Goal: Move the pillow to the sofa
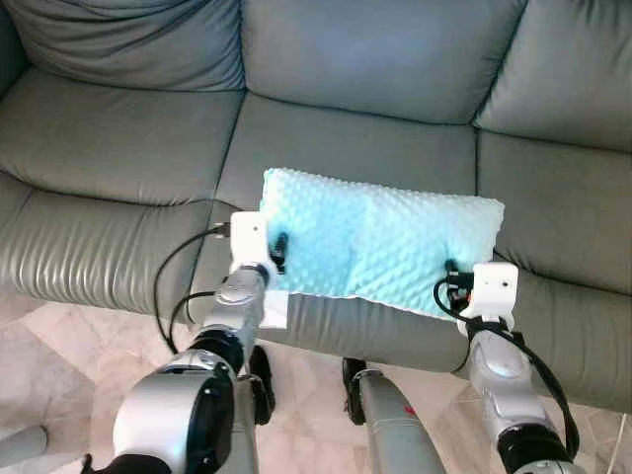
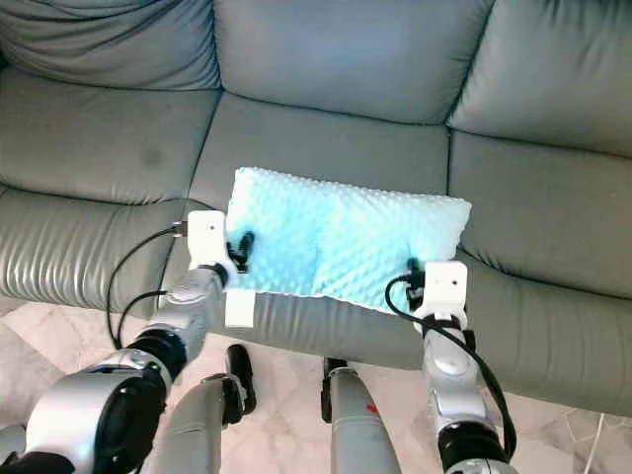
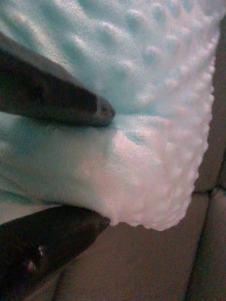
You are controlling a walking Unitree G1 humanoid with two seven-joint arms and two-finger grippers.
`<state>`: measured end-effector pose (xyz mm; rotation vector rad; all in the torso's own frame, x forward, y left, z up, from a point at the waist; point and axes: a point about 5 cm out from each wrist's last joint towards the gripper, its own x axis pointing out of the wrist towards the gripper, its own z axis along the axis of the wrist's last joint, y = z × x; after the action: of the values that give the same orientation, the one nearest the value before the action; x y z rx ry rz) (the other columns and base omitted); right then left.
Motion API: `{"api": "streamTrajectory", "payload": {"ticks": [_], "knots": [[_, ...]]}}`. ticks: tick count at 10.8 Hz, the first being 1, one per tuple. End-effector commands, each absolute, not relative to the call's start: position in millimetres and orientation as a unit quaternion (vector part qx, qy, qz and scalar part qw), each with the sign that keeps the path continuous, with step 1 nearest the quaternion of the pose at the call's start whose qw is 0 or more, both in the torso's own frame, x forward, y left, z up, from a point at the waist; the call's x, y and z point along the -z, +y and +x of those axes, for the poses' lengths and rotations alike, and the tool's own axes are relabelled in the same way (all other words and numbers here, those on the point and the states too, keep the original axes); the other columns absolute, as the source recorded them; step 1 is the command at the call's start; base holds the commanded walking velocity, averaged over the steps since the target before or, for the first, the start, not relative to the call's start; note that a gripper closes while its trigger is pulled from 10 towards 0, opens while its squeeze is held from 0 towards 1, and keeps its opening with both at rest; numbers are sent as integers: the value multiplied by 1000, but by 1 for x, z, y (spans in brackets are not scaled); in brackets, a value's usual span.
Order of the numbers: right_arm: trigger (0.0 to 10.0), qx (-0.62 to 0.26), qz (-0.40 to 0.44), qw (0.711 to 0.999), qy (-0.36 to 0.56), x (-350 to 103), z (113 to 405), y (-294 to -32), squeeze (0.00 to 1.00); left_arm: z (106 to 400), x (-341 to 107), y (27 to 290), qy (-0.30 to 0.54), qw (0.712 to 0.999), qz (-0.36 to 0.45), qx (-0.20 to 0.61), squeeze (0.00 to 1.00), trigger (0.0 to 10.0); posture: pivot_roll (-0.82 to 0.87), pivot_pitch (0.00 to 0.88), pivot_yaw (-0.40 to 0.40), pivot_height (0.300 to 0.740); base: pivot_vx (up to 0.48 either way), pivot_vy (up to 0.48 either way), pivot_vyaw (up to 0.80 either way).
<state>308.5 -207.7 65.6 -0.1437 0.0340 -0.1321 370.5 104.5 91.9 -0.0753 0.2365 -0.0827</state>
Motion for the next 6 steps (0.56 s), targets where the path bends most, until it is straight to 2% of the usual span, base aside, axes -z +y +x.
{"api": "streamTrajectory", "payload": {"ticks": [1,6], "knots": [[10000,69,-66,994,48,-48,296,-209,1000,362,-76,107,144,989,-27,35,1000,10000,-190,494,31,740,0,0,0],[10000,85,-70,992,68,-40,290,-220,1000,362,-75,116,143,990,-9,16,1000,10000,-189,495,26,740,0,0,0]]}}
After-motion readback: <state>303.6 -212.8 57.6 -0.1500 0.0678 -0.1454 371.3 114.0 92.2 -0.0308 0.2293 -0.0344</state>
